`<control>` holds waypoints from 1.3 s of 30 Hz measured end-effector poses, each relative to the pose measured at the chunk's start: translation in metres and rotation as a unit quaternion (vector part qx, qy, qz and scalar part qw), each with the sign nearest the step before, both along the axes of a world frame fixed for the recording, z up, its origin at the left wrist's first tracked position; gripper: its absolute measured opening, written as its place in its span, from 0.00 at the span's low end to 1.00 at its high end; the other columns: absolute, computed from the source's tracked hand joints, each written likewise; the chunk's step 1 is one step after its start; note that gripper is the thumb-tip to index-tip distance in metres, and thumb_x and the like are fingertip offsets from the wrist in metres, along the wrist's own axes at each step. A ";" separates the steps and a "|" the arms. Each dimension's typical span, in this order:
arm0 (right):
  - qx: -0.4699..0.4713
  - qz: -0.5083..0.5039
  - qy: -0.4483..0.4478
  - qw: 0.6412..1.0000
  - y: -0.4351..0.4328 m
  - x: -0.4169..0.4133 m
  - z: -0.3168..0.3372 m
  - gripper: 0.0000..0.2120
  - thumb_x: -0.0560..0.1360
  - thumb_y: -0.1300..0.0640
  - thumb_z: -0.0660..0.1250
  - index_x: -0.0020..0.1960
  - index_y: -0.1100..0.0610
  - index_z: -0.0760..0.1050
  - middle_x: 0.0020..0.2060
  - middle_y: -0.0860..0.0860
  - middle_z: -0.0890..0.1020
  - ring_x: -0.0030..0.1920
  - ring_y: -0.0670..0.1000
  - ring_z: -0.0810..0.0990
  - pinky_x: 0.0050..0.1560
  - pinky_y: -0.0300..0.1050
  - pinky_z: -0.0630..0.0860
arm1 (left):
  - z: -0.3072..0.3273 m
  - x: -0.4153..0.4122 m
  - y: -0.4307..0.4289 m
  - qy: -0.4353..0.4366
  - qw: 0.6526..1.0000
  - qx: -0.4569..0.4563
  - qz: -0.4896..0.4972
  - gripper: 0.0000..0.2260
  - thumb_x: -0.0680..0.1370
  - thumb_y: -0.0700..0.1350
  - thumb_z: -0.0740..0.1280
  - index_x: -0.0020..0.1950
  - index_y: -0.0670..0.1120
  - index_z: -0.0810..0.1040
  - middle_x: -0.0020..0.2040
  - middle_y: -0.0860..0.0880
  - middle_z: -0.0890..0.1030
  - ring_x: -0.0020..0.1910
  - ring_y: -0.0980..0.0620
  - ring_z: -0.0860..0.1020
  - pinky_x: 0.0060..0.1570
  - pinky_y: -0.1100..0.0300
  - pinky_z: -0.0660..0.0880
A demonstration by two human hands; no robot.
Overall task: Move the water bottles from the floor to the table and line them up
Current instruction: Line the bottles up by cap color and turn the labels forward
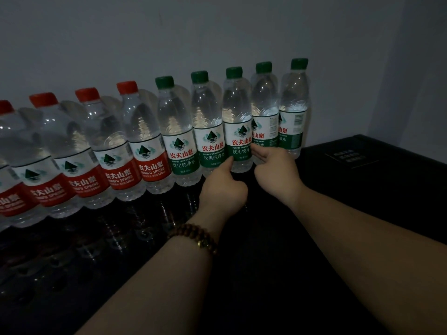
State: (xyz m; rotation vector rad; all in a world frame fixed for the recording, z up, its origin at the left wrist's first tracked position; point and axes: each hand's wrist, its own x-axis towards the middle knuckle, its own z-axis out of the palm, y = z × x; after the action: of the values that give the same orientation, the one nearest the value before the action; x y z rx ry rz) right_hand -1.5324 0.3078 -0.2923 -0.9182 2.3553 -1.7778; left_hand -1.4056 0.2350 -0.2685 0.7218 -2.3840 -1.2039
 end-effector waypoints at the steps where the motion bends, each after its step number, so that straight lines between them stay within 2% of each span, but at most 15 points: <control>1: 0.000 0.001 -0.001 1.000 0.000 0.000 0.000 0.35 0.70 0.74 0.59 0.75 0.56 0.71 0.71 0.50 0.76 0.72 0.48 0.73 0.76 0.50 0.66 | 0.000 0.000 0.000 0.000 1.000 0.000 -0.001 0.42 0.65 0.41 0.59 0.81 0.56 0.60 0.76 0.50 0.71 0.59 0.43 0.81 0.58 0.45 0.80; 4: 0.002 -0.001 -0.003 1.000 -0.001 -0.003 -0.002 0.36 0.69 0.72 0.59 0.75 0.55 0.71 0.71 0.50 0.76 0.72 0.48 0.72 0.75 0.50 0.66 | -0.002 -0.001 -0.002 -0.002 1.000 -0.016 0.000 0.40 0.68 0.40 0.60 0.81 0.56 0.60 0.76 0.50 0.71 0.63 0.45 0.78 0.60 0.49 0.79; 8: -0.004 -0.007 -0.003 1.000 -0.002 -0.004 -0.003 0.35 0.69 0.72 0.60 0.74 0.55 0.72 0.69 0.50 0.78 0.70 0.47 0.74 0.74 0.48 0.68 | -0.002 -0.002 -0.002 0.008 1.000 -0.013 0.004 0.43 0.63 0.43 0.58 0.81 0.57 0.61 0.75 0.51 0.72 0.59 0.45 0.80 0.57 0.48 0.81; 11: -0.006 -0.011 0.002 1.000 -0.002 -0.005 -0.001 0.34 0.69 0.72 0.60 0.73 0.55 0.73 0.69 0.50 0.78 0.70 0.47 0.75 0.73 0.47 0.69 | -0.004 -0.003 -0.004 0.010 1.000 -0.030 0.001 0.43 0.63 0.42 0.58 0.80 0.57 0.62 0.75 0.50 0.73 0.62 0.46 0.79 0.57 0.53 0.80; 14: -0.025 -0.023 0.013 0.999 0.000 -0.002 0.000 0.31 0.69 0.72 0.60 0.69 0.55 0.78 0.64 0.49 0.82 0.64 0.45 0.79 0.67 0.40 0.73 | -0.007 -0.005 -0.006 0.020 0.999 -0.038 -0.002 0.41 0.64 0.40 0.60 0.80 0.54 0.65 0.75 0.50 0.72 0.67 0.48 0.76 0.60 0.57 0.76; 17: -0.089 -0.124 -0.005 0.988 0.003 -0.004 0.004 0.23 0.69 0.69 0.62 0.57 0.53 0.85 0.51 0.47 0.87 0.50 0.42 0.83 0.52 0.31 0.76 | -0.011 -0.006 -0.004 0.041 0.996 -0.077 -0.006 0.36 0.68 0.36 0.63 0.77 0.52 0.70 0.72 0.51 0.76 0.70 0.52 0.74 0.60 0.66 0.68; 20: -0.144 -0.234 -0.076 0.959 0.008 -0.012 0.008 0.17 0.72 0.67 0.64 0.50 0.51 0.86 0.45 0.45 0.87 0.45 0.44 0.84 0.52 0.38 0.79 | -0.012 -0.009 0.005 0.072 0.989 -0.128 -0.035 0.33 0.71 0.33 0.64 0.75 0.52 0.73 0.70 0.53 0.77 0.70 0.55 0.73 0.63 0.70 0.64; 22: -0.160 -0.260 -0.104 0.946 0.009 -0.016 0.010 0.16 0.73 0.66 0.64 0.50 0.50 0.85 0.45 0.44 0.87 0.45 0.45 0.83 0.52 0.39 0.79 | -0.012 -0.011 0.012 0.047 0.984 -0.162 -0.061 0.32 0.71 0.33 0.64 0.75 0.52 0.73 0.70 0.52 0.77 0.70 0.54 0.73 0.64 0.71 0.63; 24: -0.169 -0.272 -0.118 0.940 0.009 -0.016 0.013 0.14 0.73 0.64 0.66 0.50 0.49 0.86 0.46 0.45 0.87 0.46 0.48 0.84 0.53 0.43 0.81 | -0.007 -0.015 0.018 -0.022 0.977 -0.196 -0.078 0.29 0.72 0.35 0.64 0.72 0.51 0.76 0.66 0.49 0.81 0.66 0.50 0.77 0.61 0.67 0.69; 27: -0.163 -0.295 -0.121 0.934 0.015 -0.020 0.019 0.13 0.74 0.61 0.67 0.49 0.48 0.86 0.49 0.48 0.87 0.48 0.52 0.84 0.53 0.46 0.82 | 0.010 -0.030 0.026 -0.121 0.963 -0.231 -0.068 0.11 0.73 0.39 0.65 0.51 0.45 0.83 0.48 0.45 0.83 0.48 0.46 0.81 0.45 0.60 0.77; 28: -0.150 -0.299 -0.116 0.935 0.018 -0.022 0.021 0.12 0.73 0.61 0.67 0.48 0.47 0.86 0.49 0.48 0.87 0.48 0.52 0.84 0.52 0.47 0.82 | 0.015 -0.035 0.030 -0.127 0.962 -0.237 -0.049 0.05 0.73 0.39 0.65 0.43 0.44 0.80 0.41 0.45 0.81 0.41 0.47 0.79 0.37 0.60 0.75; 30: -0.108 -0.300 -0.107 0.942 0.025 -0.024 0.023 0.12 0.74 0.60 0.67 0.47 0.46 0.85 0.50 0.47 0.86 0.48 0.52 0.84 0.48 0.45 0.81 | 0.015 -0.042 0.040 -0.112 0.966 -0.232 -0.020 0.06 0.73 0.39 0.65 0.35 0.44 0.75 0.35 0.48 0.74 0.32 0.52 0.72 0.30 0.62 0.69; 33: -0.051 -0.280 -0.082 0.955 0.029 -0.026 0.020 0.11 0.73 0.58 0.67 0.46 0.45 0.85 0.50 0.46 0.86 0.48 0.52 0.84 0.46 0.42 0.78 | -0.001 -0.048 0.047 -0.059 0.981 -0.186 0.008 0.06 0.72 0.36 0.65 0.42 0.42 0.81 0.38 0.47 0.78 0.37 0.49 0.76 0.37 0.60 0.72; 36: -0.031 -0.261 -0.059 0.963 0.026 -0.026 0.015 0.10 0.74 0.58 0.68 0.47 0.44 0.85 0.50 0.46 0.86 0.49 0.51 0.84 0.50 0.43 0.80 | -0.009 -0.052 0.035 0.006 0.990 -0.141 -0.008 0.16 0.70 0.34 0.64 0.53 0.44 0.84 0.49 0.47 0.85 0.49 0.52 0.81 0.42 0.64 0.71; 39: -0.043 -0.248 -0.049 0.967 0.024 -0.026 0.013 0.13 0.74 0.59 0.67 0.52 0.46 0.85 0.50 0.45 0.87 0.50 0.49 0.84 0.53 0.43 0.80 | -0.009 -0.053 0.027 0.060 0.997 -0.054 -0.004 0.28 0.71 0.32 0.63 0.70 0.46 0.78 0.63 0.49 0.82 0.61 0.55 0.78 0.54 0.66 0.72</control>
State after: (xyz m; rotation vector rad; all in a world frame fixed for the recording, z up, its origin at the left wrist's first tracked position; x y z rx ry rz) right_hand -1.5581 0.3317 -0.2794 -0.2392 2.6218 -2.0366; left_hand -1.4590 0.2624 -0.2773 0.5885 -2.3339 -1.0794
